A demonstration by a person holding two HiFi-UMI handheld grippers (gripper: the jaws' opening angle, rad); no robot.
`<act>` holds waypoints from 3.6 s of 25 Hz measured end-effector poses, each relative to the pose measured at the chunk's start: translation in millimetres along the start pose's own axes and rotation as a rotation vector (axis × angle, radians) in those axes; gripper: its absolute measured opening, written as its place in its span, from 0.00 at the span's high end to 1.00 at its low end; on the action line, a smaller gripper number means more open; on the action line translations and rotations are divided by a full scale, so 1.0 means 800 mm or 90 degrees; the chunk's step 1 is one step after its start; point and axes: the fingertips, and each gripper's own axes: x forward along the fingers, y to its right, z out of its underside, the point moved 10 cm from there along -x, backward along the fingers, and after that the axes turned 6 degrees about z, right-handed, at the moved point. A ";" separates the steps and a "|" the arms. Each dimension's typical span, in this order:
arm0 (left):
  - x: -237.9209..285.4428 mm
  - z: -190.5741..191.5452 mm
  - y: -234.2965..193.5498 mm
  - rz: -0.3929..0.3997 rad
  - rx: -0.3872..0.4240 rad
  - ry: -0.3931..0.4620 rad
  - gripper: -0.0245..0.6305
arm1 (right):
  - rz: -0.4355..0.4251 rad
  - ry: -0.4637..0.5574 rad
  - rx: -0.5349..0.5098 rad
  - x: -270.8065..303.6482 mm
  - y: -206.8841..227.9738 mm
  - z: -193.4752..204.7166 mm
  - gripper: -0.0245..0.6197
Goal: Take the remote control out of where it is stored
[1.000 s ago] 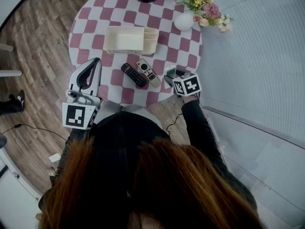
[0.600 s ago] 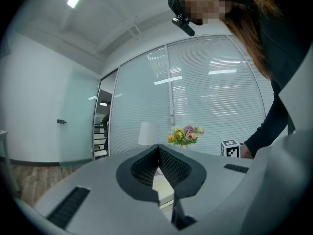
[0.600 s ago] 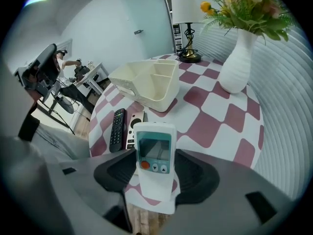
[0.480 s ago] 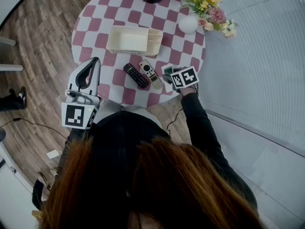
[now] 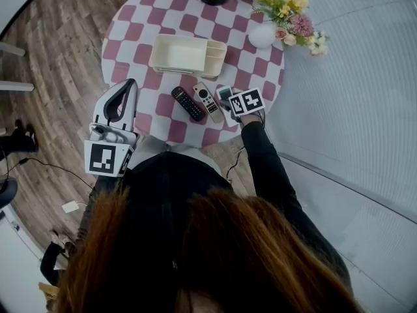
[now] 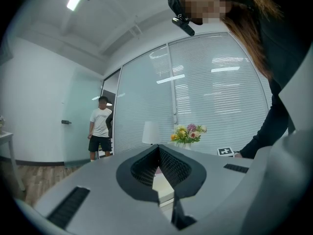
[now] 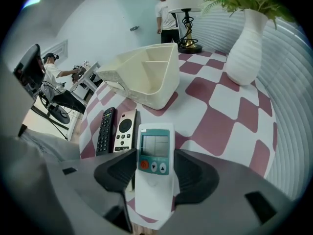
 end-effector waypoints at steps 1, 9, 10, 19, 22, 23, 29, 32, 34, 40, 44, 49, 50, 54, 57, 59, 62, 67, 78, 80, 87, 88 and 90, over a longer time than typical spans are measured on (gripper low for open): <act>0.000 0.000 0.000 -0.001 0.000 0.000 0.95 | 0.001 -0.003 0.000 0.004 0.000 0.000 0.57; -0.006 0.000 -0.001 -0.010 0.001 -0.001 0.95 | 0.000 0.000 0.011 0.017 0.001 0.001 0.57; -0.006 0.000 -0.001 -0.010 0.000 -0.002 0.95 | 0.000 0.006 0.013 0.017 0.000 0.002 0.57; 0.000 0.000 0.002 0.003 0.002 -0.002 0.95 | 0.030 0.064 0.026 0.010 -0.003 0.011 0.57; 0.000 -0.001 0.002 0.005 0.003 -0.003 0.95 | 0.037 0.076 0.022 0.005 -0.005 0.009 0.57; 0.000 -0.001 0.002 0.005 0.003 -0.003 0.95 | 0.036 0.077 0.022 0.004 -0.006 0.008 0.57; -0.001 -0.001 0.002 0.008 0.004 -0.002 0.95 | 0.078 0.114 0.009 -0.009 -0.009 0.005 0.76; -0.001 0.000 0.000 0.008 0.001 -0.003 0.95 | 0.063 0.138 0.022 -0.009 -0.012 0.006 0.88; -0.001 0.000 -0.001 0.008 -0.002 -0.003 0.95 | 0.053 0.161 0.027 -0.012 -0.016 0.004 0.92; 0.003 -0.002 -0.001 0.017 -0.001 0.000 0.95 | 0.048 0.282 0.038 -0.030 -0.027 -0.008 0.94; 0.006 -0.002 0.000 0.025 0.000 -0.001 0.95 | 0.050 0.391 0.024 -0.047 -0.034 -0.018 0.94; 0.008 -0.001 0.001 0.029 0.000 -0.001 0.95 | 0.063 0.531 0.002 -0.075 -0.043 -0.028 0.94; 0.008 -0.001 0.001 0.029 0.000 -0.002 0.95 | 0.066 0.558 -0.002 -0.082 -0.045 -0.029 0.94; 0.011 0.000 0.001 0.031 -0.003 -0.002 0.95 | 0.076 0.636 -0.014 -0.111 -0.054 -0.037 0.94; 0.013 0.000 0.000 0.032 -0.004 -0.002 0.95 | 0.078 0.660 -0.024 -0.129 -0.062 -0.042 0.94; 0.014 0.000 0.000 0.033 -0.004 0.000 0.95 | 0.080 0.674 -0.032 -0.143 -0.069 -0.045 0.94; 0.016 0.004 0.001 0.035 -0.007 0.000 0.95 | 0.084 0.693 -0.048 -0.167 -0.082 -0.047 0.94; 0.020 0.006 -0.003 0.038 -0.009 -0.001 0.95 | 0.086 0.714 -0.062 -0.202 -0.106 -0.052 0.94; 0.026 0.003 -0.006 0.051 -0.007 0.006 0.95 | 0.072 0.736 -0.057 -0.235 -0.131 -0.054 0.94; 0.026 0.003 -0.005 0.052 -0.006 0.007 0.95 | 0.071 0.741 -0.055 -0.238 -0.133 -0.053 0.94; 0.029 0.004 -0.005 0.055 -0.003 0.007 0.95 | 0.069 0.753 -0.058 -0.247 -0.137 -0.055 0.94; 0.029 0.004 -0.004 0.056 -0.002 0.008 0.95 | 0.069 0.754 -0.059 -0.247 -0.138 -0.055 0.94; 0.029 0.003 -0.004 0.057 -0.003 0.010 0.95 | 0.068 0.754 -0.061 -0.248 -0.140 -0.055 0.94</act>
